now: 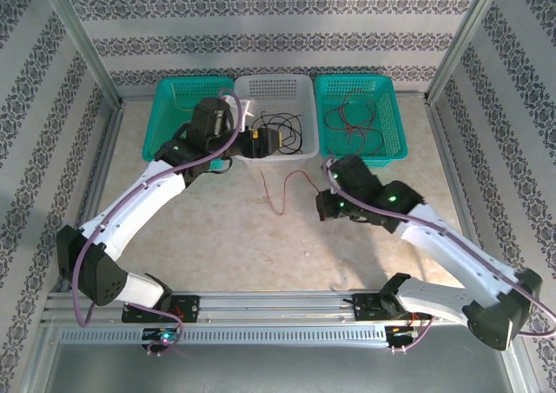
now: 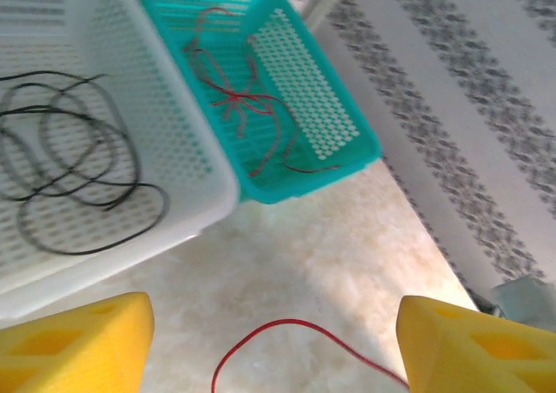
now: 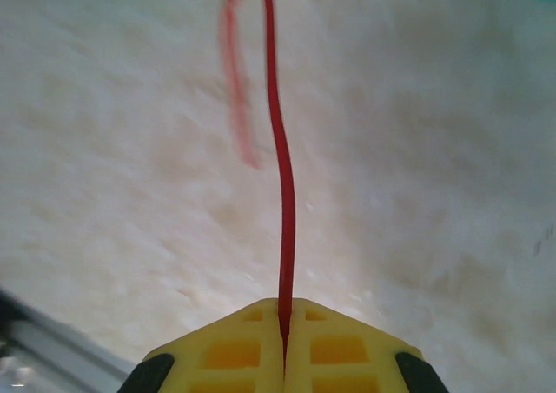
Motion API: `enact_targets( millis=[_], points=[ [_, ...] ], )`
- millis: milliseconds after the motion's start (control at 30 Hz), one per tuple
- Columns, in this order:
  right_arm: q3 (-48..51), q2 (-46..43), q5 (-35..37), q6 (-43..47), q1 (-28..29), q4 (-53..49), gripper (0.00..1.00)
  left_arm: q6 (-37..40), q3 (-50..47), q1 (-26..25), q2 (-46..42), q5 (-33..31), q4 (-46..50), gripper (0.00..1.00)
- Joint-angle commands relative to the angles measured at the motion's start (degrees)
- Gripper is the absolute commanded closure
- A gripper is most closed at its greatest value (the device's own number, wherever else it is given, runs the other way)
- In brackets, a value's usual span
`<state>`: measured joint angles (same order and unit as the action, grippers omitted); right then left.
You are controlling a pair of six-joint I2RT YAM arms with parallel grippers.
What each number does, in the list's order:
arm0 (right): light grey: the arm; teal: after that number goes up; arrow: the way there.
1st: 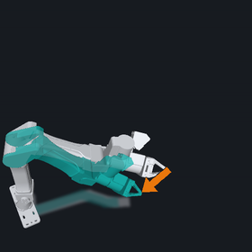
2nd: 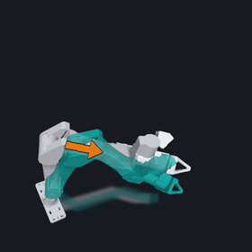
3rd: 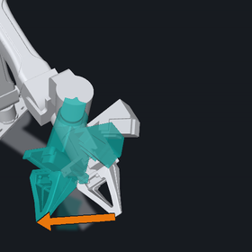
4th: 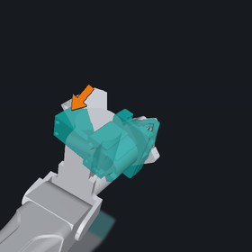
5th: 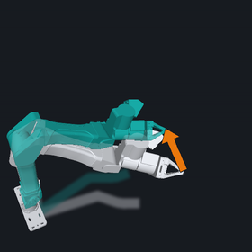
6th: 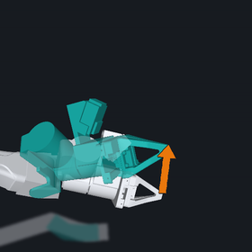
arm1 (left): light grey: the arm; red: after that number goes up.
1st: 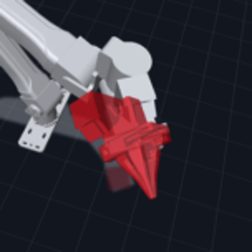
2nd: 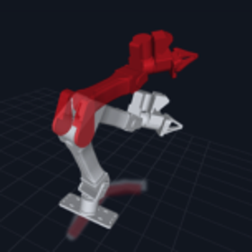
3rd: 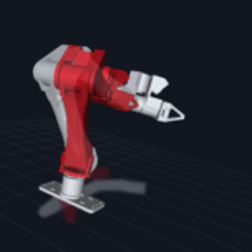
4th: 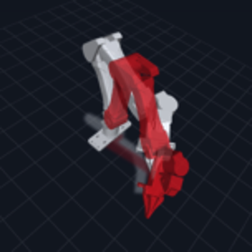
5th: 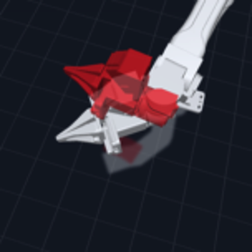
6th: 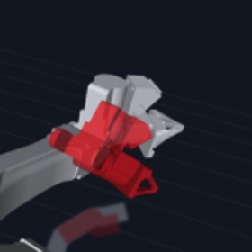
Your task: Untangle the cables
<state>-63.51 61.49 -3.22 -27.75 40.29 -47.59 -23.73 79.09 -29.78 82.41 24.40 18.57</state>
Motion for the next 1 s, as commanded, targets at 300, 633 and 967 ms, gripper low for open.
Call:
enact_targets(
  millis=[300, 633, 967],
  points=[
    [-25.45, 3.82, -1.23, 13.4, 0.69, -12.9, 1.0, 13.34, 7.8, -3.7, 0.71, 14.59, -7.37, 0.04],
    [-34.67, 4.6, -3.58, 18.14, 0.8, -13.75, 1.0, 19.03, 5.88, -3.88, -0.47, 11.99, -0.61, 0.0],
    [-38.01, 5.39, -4.95, 17.9, 0.78, -12.92, 1.0, 14.45, 5.46, -3.89, 1.44, 12.84, -6.27, 0.62]
  ],
)
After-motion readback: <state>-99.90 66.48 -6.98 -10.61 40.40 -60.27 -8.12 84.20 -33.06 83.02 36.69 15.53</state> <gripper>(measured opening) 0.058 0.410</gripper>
